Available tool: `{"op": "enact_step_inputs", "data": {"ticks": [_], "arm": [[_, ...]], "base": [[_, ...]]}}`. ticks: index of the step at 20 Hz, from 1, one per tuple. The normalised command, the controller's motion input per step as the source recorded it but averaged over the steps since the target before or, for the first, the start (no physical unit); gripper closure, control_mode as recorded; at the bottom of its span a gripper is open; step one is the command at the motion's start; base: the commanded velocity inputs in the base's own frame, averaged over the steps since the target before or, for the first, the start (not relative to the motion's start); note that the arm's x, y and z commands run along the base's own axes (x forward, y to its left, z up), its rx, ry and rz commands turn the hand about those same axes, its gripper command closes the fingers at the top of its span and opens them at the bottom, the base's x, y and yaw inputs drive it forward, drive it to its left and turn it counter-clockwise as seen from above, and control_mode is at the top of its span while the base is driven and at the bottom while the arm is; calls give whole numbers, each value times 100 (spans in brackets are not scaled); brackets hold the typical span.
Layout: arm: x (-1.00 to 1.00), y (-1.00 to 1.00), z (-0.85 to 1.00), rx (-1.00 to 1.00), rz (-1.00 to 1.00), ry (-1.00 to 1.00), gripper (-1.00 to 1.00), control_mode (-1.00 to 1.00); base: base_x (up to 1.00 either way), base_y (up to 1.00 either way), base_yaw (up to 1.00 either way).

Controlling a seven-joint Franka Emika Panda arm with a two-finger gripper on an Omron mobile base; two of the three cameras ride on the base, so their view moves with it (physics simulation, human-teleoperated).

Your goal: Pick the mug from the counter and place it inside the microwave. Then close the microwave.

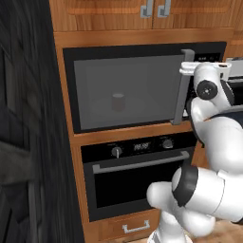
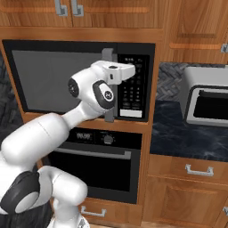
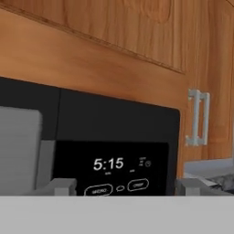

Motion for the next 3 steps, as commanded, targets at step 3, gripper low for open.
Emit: {"op": "enact_step_inputs", "data": {"ticks": [3], "arm": [[34,0,0,0,0,0,-100,-100]], "base": [[0,0,0]]}}
